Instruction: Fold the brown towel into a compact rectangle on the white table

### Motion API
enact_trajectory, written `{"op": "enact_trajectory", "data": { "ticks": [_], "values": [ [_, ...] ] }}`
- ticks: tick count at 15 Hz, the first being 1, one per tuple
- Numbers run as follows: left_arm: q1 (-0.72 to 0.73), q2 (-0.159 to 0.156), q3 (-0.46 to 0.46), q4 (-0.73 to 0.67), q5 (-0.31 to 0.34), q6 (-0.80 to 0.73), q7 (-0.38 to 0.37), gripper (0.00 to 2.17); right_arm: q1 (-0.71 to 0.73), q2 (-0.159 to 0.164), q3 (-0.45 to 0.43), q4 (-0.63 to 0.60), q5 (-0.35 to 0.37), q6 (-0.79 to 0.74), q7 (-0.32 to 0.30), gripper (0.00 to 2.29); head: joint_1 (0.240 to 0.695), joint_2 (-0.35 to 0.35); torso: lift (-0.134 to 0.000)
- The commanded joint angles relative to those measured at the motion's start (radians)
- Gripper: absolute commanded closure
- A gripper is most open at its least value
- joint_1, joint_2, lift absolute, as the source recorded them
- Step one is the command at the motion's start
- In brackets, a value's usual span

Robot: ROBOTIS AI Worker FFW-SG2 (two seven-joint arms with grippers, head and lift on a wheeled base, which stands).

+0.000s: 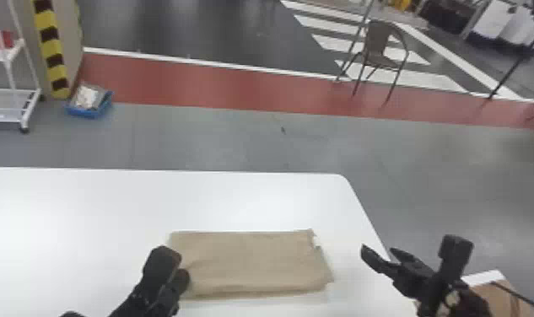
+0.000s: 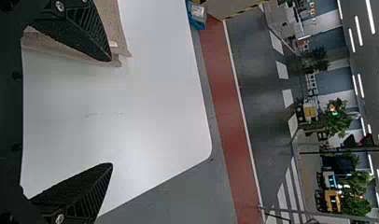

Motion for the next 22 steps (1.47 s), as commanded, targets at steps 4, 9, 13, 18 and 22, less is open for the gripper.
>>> {"op": "enact_trajectory", "data": {
  "ticks": [4, 9, 13, 18, 22],
  "values": [
    [-0.004, 0.055, 0.092, -0.005, 0.001, -0.006, -0.019, 1.78, -0.005, 0.002, 0.006, -0.003, 0.009, 0.017, -0.003, 0.08, 0.695, -0.35, 0.0],
    [0.028, 0.101, 0.146, -0.049, 0.017, -0.028, -0.047, 1.78, -0.012, 0.009, 0.027, -0.007, 0.016, 0.026, -0.008, 0.08, 0.695, -0.35, 0.0],
    [0.085, 0.115, 0.215, -0.167, 0.045, -0.037, -0.109, 1.75, -0.012, 0.016, 0.038, -0.021, 0.015, 0.045, -0.014, 0.08, 0.695, -0.35, 0.0],
    [0.117, 0.116, 0.238, -0.267, 0.076, -0.031, -0.155, 1.73, -0.028, 0.048, 0.064, -0.029, 0.012, 0.06, -0.032, 0.09, 0.695, -0.35, 0.0],
    [0.117, 0.119, 0.235, -0.267, 0.079, -0.037, -0.158, 1.73, -0.09, 0.058, 0.196, -0.046, 0.016, 0.235, -0.1, 0.22, 0.695, -0.35, 0.0]
  ]
}}
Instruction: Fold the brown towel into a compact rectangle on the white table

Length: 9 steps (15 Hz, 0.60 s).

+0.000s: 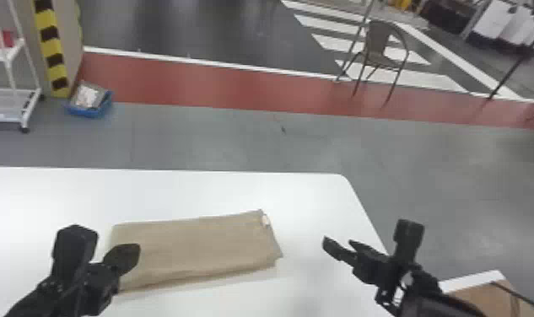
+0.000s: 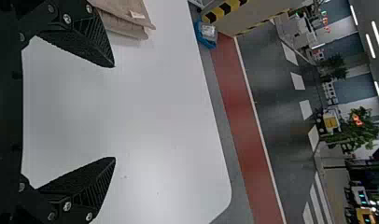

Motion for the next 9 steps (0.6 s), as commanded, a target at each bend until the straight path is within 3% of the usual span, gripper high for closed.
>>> {"op": "enact_trajectory", "data": {
  "ticks": [1, 5, 9],
  "values": [
    [0.0, 0.002, -0.003, 0.004, 0.0, -0.005, -0.002, 1.73, -0.061, 0.001, 0.091, -0.014, 0.013, 0.161, -0.039, 0.22, 0.695, -0.35, 0.0],
    [0.008, 0.008, 0.008, 0.001, 0.003, -0.03, 0.0, 1.73, -0.172, 0.001, 0.231, -0.017, 0.041, 0.333, -0.131, 0.22, 0.695, -0.32, 0.0],
    [0.009, 0.023, 0.008, 0.001, 0.009, -0.051, -0.009, 1.73, -0.23, 0.008, 0.255, 0.045, 0.048, 0.388, -0.163, 0.22, 0.695, -0.26, 0.0]
  ]
}}
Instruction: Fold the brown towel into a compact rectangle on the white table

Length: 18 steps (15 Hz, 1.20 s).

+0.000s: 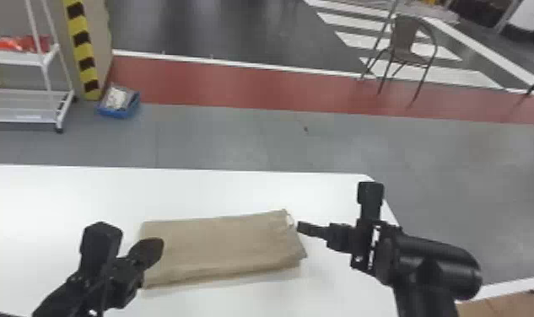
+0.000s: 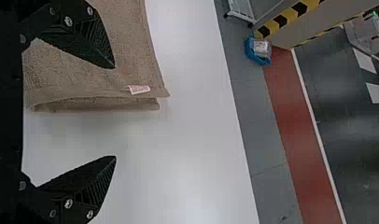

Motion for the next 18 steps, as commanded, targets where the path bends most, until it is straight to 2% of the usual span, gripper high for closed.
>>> {"op": "enact_trajectory", "data": {
  "ticks": [1, 4, 7, 11, 18],
  "values": [
    [0.0, 0.01, 0.001, 0.0, 0.01, -0.004, -0.001, 1.73, -0.036, 0.001, 0.011, 0.053, 0.002, 0.006, 0.001, 0.22, 0.695, -0.255, 0.0],
    [-0.003, 0.015, 0.002, 0.0, 0.019, -0.004, -0.014, 1.73, -0.104, 0.001, 0.021, 0.137, 0.011, 0.006, -0.013, 0.22, 0.695, -0.242, 0.0],
    [-0.005, 0.018, 0.001, 0.0, 0.021, -0.004, -0.015, 1.73, -0.182, 0.001, 0.035, 0.241, 0.052, 0.037, -0.016, 0.22, 0.695, -0.229, 0.0],
    [-0.014, 0.02, -0.008, 0.002, 0.021, -0.004, -0.02, 1.73, -0.21, 0.001, 0.035, 0.309, 0.057, 0.037, -0.038, 0.31, 0.695, -0.223, 0.0],
    [-0.035, 0.02, -0.018, 0.009, 0.021, -0.001, -0.029, 1.73, -0.253, 0.004, 0.043, 0.386, 0.057, 0.037, -0.056, 0.32, 0.695, -0.23, 0.0]
  ]
}}
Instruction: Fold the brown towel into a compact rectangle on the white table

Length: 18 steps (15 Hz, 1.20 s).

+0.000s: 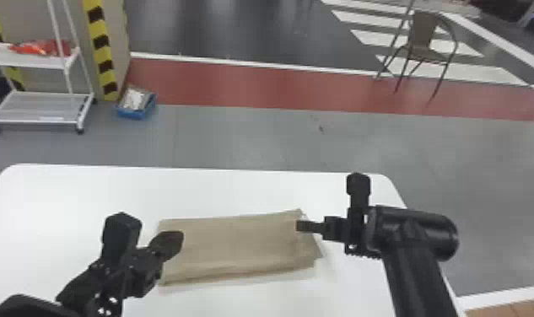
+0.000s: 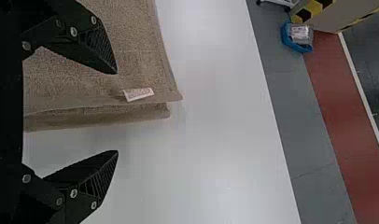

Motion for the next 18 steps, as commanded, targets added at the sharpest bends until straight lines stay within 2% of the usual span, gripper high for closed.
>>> {"op": "enact_trajectory", "data": {
  "ticks": [1, 7, 8, 11, 12, 14, 16, 18],
  "values": [
    [-0.002, 0.0, -0.003, 0.0, 0.0, 0.0, -0.001, 1.73, -0.014, 0.003, 0.004, 0.024, 0.002, 0.003, -0.005, 0.32, 0.695, -0.228, 0.0],
    [-0.006, -0.002, -0.009, -0.001, 0.002, 0.003, -0.011, 1.73, -0.014, 0.023, 0.029, 0.024, 0.01, 0.064, -0.01, 0.49, 0.695, -0.214, 0.0],
    [-0.008, -0.002, -0.008, -0.001, 0.002, 0.003, -0.012, 1.73, -0.014, 0.022, 0.029, 0.024, 0.012, 0.067, -0.01, 0.62, 0.695, -0.21, 0.0],
    [-0.009, -0.002, -0.009, 0.0, 0.002, 0.003, -0.012, 1.73, -0.014, 0.022, 0.03, 0.024, 0.016, 0.095, -0.004, 0.65, 0.695, -0.21, 0.0],
    [-0.009, -0.002, -0.009, 0.0, 0.002, 0.003, -0.012, 1.73, -0.013, 0.023, 0.03, 0.026, 0.013, 0.101, 0.001, 0.78, 0.695, -0.21, 0.0],
    [-0.009, 0.0, -0.009, 0.0, 0.002, 0.006, -0.012, 1.73, 0.0, 0.022, 0.03, 0.023, 0.009, 0.123, 0.012, 0.83, 0.695, -0.208, 0.0],
    [-0.009, 0.002, -0.008, -0.001, 0.002, 0.012, -0.012, 1.73, 0.023, 0.022, 0.016, -0.007, -0.011, 0.166, 0.038, 1.0, 0.695, -0.205, 0.0],
    [-0.008, 0.003, -0.008, 0.0, 0.002, 0.015, -0.012, 1.73, 0.075, 0.02, -0.004, -0.094, -0.045, 0.215, 0.048, 1.0, 0.695, -0.201, 0.0]
  ]
}}
